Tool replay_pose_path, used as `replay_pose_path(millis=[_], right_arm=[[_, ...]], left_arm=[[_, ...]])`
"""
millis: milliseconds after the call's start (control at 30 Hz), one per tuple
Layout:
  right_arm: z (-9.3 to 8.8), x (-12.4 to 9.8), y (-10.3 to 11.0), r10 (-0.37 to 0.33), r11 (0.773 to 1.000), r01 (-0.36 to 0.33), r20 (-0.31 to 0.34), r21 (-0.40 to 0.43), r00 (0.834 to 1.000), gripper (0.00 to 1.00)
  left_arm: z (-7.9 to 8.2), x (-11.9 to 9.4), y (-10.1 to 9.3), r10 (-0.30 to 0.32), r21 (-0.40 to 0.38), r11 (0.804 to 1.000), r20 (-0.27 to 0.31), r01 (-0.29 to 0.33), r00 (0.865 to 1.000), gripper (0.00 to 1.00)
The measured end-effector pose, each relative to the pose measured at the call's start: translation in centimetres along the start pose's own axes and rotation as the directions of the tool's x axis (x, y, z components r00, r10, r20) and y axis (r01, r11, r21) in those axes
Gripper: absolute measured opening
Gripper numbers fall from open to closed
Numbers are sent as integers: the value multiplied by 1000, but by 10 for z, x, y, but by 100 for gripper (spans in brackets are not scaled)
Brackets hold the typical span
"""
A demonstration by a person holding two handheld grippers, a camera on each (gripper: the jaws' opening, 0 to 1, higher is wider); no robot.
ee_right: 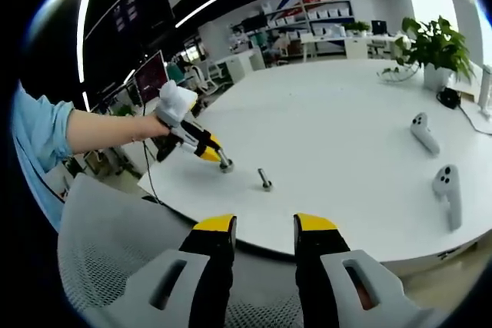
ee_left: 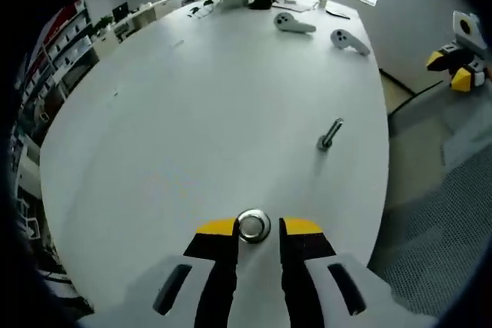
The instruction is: Place the washer onto the threaded stud by aligning its center hole with the stud, sliding it down to the base, and recovering from edge contact or off-axis alignment until the washer reaches the visible bottom stop.
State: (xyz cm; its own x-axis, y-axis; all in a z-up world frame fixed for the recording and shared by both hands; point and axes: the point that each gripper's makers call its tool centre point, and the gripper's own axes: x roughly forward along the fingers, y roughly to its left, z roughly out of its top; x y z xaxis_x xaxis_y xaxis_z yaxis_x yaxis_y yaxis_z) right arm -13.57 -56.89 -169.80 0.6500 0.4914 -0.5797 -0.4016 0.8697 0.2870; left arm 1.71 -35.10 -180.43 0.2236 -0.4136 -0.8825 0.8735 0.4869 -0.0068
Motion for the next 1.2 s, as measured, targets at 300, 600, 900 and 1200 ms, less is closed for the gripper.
replay_pose_path(millis=[300, 600, 900, 1200], right_arm=[[0, 0, 0, 4, 1000, -4, 3, -1, 1000, 32], [1, 0, 1, 8, 1000, -8, 5, -2, 1000, 32], [1, 0, 1, 10, 1000, -10, 9, -3, 1000, 32], [2, 0, 1, 12, 1000, -12, 15, -3, 1000, 32]], left_arm=[[-2, 9, 4, 41, 69, 997, -28, -39, 999, 12], [-2, 9, 2, 45, 37, 998, -40, -43, 998, 11], [2, 12, -21, 0, 19, 1000, -45, 1, 999, 11], [6, 12, -42, -28, 19, 999, -45, 29, 999, 11]])
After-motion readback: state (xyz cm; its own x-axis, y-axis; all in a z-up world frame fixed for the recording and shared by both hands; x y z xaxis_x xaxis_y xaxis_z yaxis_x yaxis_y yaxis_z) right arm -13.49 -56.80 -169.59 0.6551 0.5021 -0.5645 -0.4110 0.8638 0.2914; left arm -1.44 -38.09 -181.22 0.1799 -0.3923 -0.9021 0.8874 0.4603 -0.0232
